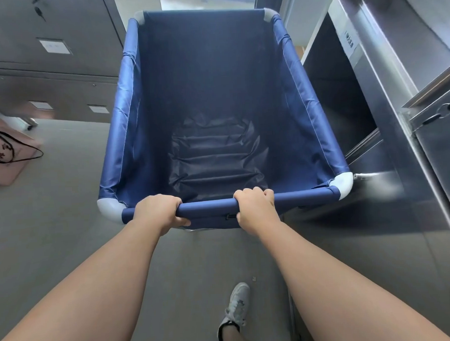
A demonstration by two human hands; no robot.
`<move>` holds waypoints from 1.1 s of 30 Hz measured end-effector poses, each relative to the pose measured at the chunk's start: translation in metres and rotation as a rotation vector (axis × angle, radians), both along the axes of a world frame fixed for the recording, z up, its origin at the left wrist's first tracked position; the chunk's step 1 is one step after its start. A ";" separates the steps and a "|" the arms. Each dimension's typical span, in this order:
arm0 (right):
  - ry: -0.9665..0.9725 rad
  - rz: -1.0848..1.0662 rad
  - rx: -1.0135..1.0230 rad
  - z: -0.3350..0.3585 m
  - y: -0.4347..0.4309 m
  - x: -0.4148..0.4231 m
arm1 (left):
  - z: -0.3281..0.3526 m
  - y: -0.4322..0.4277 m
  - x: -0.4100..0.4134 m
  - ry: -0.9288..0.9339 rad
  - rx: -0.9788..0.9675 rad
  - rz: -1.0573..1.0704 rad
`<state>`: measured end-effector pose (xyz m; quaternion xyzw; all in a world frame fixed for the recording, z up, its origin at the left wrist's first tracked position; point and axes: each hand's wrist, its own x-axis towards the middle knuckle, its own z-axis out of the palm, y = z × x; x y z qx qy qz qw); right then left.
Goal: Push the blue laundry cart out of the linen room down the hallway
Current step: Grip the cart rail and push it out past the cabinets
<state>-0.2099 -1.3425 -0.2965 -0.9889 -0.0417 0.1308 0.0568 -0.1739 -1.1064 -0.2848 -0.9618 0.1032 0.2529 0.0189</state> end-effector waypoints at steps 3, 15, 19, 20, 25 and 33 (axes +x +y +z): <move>-0.016 -0.004 0.004 0.000 0.007 -0.017 | 0.000 0.007 -0.014 -0.012 0.003 -0.009; 0.025 -0.022 -0.007 0.001 0.027 -0.086 | -0.002 0.029 -0.080 -0.040 0.022 -0.051; 0.024 -0.028 -0.015 0.001 0.030 -0.106 | -0.002 0.031 -0.099 -0.033 0.027 -0.057; 0.026 -0.029 -0.019 0.001 0.031 -0.110 | -0.001 0.031 -0.103 -0.029 0.029 -0.056; 0.043 -0.023 -0.015 0.002 0.031 -0.133 | 0.001 0.031 -0.127 -0.010 0.028 -0.048; 0.077 -0.002 0.023 0.001 0.012 -0.172 | 0.000 0.017 -0.174 -0.009 0.025 -0.032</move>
